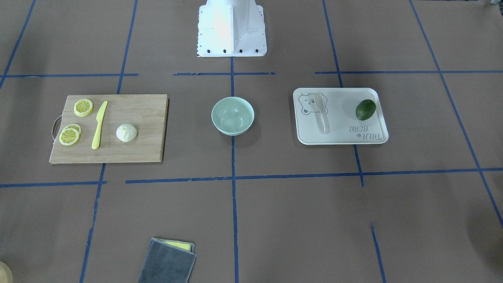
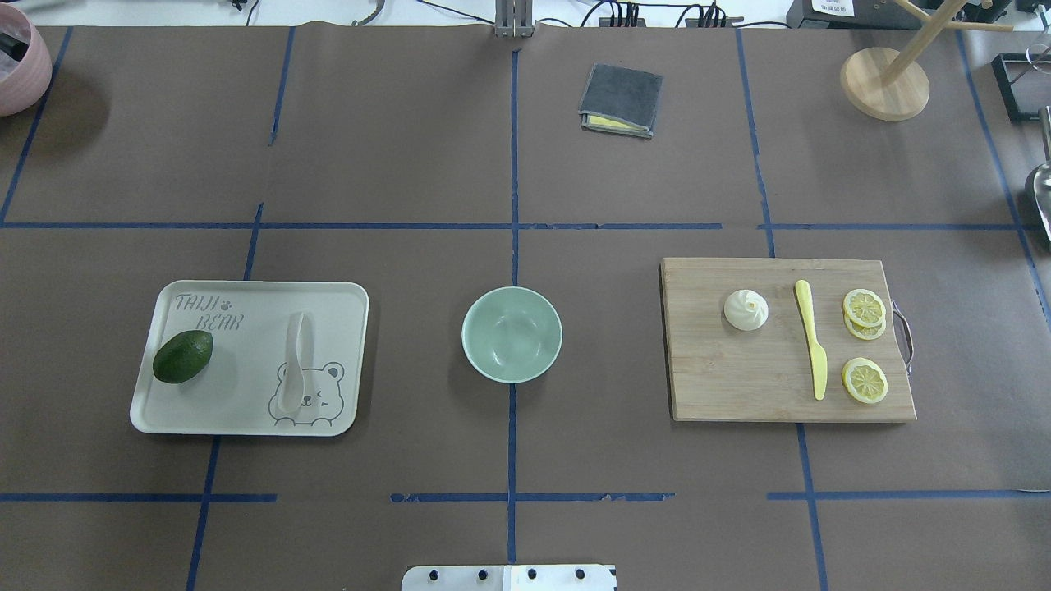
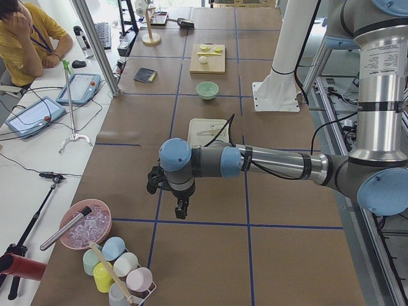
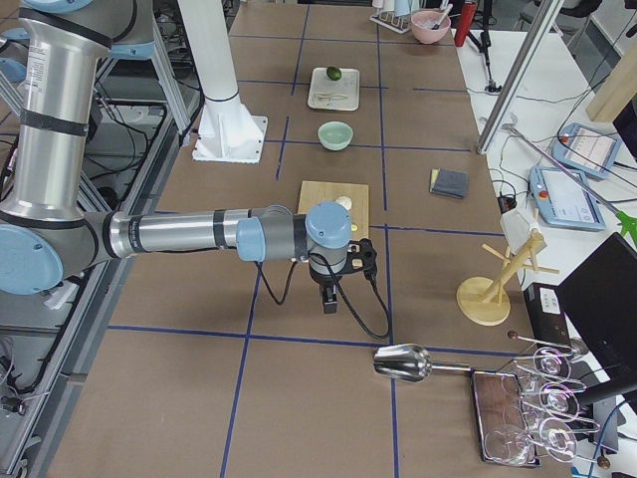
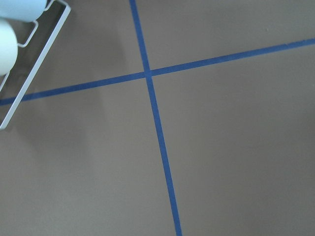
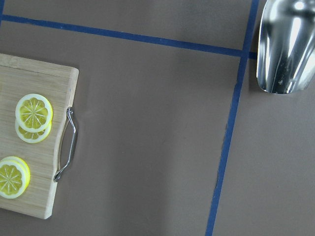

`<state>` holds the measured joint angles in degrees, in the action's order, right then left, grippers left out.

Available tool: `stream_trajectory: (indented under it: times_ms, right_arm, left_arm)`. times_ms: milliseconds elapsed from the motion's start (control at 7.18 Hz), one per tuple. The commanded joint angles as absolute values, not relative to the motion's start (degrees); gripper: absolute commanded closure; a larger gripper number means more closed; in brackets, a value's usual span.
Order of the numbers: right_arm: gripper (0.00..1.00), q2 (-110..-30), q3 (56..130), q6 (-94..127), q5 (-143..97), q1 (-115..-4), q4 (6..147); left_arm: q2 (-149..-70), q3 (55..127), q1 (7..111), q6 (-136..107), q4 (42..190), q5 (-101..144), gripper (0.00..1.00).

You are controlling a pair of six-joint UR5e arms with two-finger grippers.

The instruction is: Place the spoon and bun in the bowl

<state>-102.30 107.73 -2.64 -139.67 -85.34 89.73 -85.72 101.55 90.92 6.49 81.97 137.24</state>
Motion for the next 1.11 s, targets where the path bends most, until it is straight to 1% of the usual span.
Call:
stream_trajectory:
  times_ms: [0,279,557,697,836,975]
  right_arm:
    - [0.00,-102.39,107.75,-2.64,-139.75,-85.34,89.82]
    - [0.00,-102.31,108.01,-2.81,-139.66,-85.34,89.65]
    - [0.00,-102.39,108.46,-2.90,-142.27,-85.25,89.65]
    - [0.00,-102.39,108.63,-2.99,-142.82,-85.25,89.65]
    - [0.00,-102.48,108.63,-2.99,-143.52,-85.08,89.65]
    - [0.00,-102.39,109.07,-2.64,-143.79,-83.95,89.65]
  left_arm:
    - [-84.99,104.22,90.97,5.10,82.79,136.94,0.00]
    - [-84.55,105.81,90.88,5.36,82.62,132.91,0.00]
    - [-84.81,105.12,90.27,5.71,85.06,135.85,0.00]
    - [-84.64,104.16,88.18,5.19,93.00,140.66,0.00]
    - [-84.73,103.28,84.85,5.01,97.34,146.80,0.00]
    - [-85.34,103.36,78.72,-0.12,100.25,151.04,0.00]
